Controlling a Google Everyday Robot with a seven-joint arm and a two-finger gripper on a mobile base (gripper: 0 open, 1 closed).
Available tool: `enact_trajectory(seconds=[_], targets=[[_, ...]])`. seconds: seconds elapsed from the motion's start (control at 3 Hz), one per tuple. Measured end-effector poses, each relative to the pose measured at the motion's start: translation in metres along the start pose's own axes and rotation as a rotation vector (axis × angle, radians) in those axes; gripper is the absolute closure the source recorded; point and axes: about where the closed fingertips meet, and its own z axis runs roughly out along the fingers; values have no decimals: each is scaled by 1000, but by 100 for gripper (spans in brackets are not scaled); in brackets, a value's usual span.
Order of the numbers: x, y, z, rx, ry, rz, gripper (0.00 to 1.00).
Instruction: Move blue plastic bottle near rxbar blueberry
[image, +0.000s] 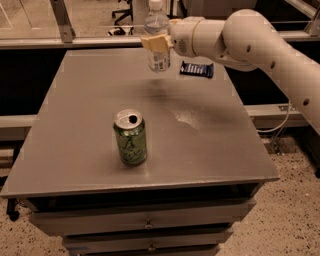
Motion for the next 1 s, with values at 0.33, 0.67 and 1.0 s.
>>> enact_trajectory(seconds=[0.33, 0.67, 1.0], targets=[[-1, -5, 4, 15, -16, -18, 100], [-6, -32, 14, 46, -56, -87, 100], [-26, -78, 21, 88, -112, -167, 100]])
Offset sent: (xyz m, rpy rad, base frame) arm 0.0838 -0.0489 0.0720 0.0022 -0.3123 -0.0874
